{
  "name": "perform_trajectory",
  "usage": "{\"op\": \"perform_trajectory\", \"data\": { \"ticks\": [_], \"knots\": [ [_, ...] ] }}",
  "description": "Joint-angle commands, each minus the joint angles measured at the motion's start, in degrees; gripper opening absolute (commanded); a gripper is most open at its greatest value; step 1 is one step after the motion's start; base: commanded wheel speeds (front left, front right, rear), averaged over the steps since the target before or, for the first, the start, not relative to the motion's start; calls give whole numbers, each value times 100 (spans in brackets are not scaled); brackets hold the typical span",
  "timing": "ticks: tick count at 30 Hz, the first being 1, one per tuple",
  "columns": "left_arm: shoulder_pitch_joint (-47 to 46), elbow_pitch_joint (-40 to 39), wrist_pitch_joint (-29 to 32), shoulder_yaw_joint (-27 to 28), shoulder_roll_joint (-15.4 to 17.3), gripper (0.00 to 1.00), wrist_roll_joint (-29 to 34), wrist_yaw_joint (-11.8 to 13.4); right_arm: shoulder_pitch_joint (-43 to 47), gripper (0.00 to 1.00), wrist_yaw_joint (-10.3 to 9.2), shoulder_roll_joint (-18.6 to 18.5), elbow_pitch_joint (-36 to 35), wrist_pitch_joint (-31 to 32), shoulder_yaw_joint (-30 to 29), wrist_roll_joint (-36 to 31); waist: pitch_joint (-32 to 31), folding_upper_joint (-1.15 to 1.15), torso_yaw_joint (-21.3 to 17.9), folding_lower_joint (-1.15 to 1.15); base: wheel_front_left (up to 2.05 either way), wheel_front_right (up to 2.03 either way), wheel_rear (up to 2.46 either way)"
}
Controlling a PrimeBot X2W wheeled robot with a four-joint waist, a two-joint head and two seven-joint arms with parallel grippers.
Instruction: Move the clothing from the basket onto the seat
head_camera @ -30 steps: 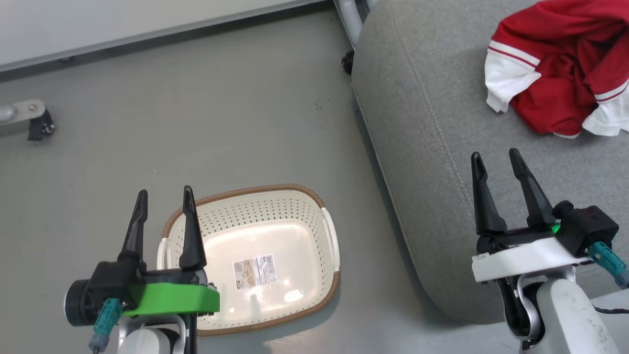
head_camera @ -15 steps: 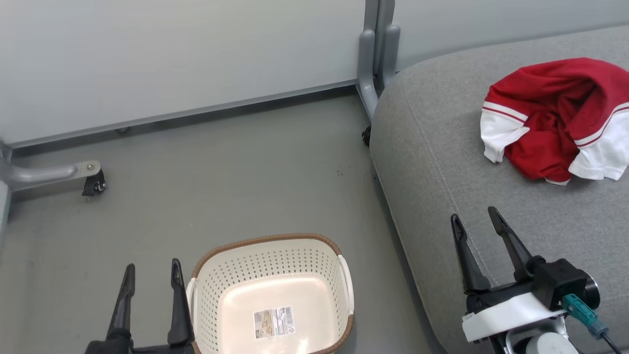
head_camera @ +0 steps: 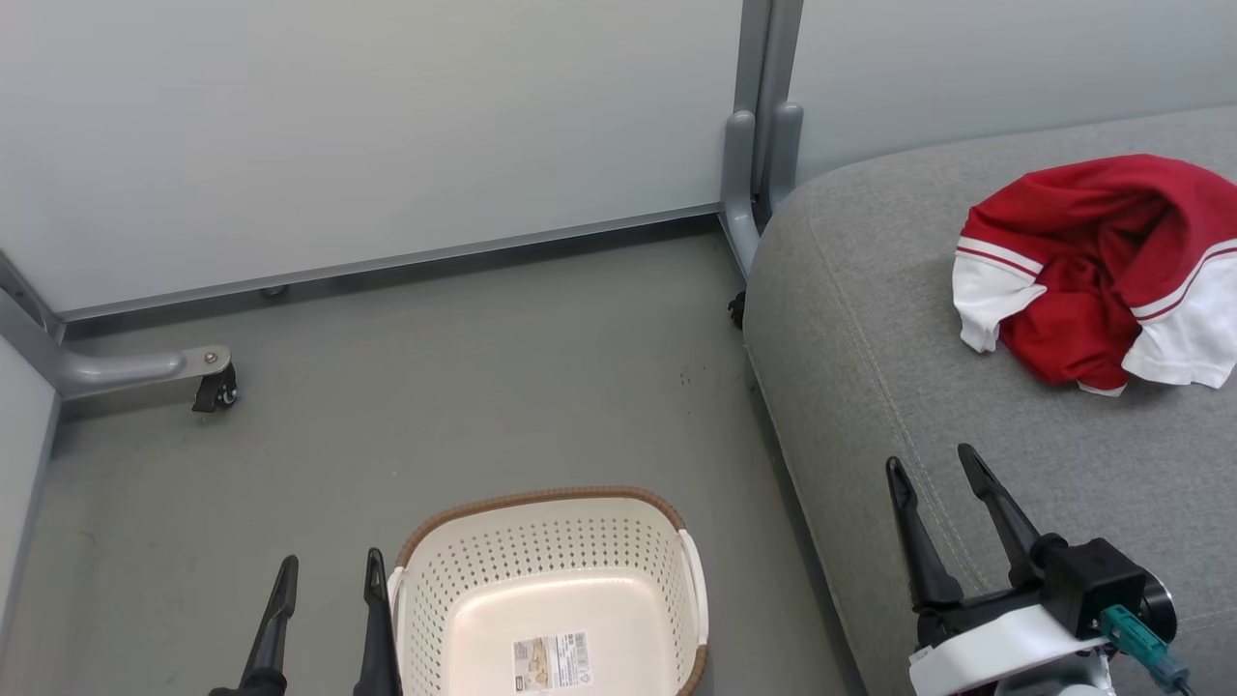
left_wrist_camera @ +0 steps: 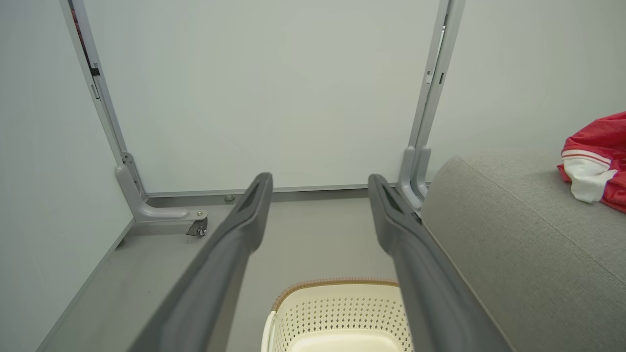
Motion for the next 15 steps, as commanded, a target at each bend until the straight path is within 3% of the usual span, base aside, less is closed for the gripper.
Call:
{"op": "perform_trajectory", "data": {
  "ticks": [1,8,9,15],
  "knots": [
    [105,25,-2,16,11,100,-1,-5,74,100,-4,-27,12,-16,-11,-5,-24,0,11,0,0,0,0],
    [118,49,-2,-3,11,100,47,91,144,100,-4,-44,9,-17,-34,-26,-63,0,76,0,0,0,0],
    [22,58,0,-13,0,0,-3,81,62,0,0,-18,9,0,-19,2,-63,0,71,0,0,0,0],
    [-11,200,43,-18,9,0,-361,63,77,0,0,17,171,53,-14,342,-57,0,76,0,0,0,0]
  ]
}}
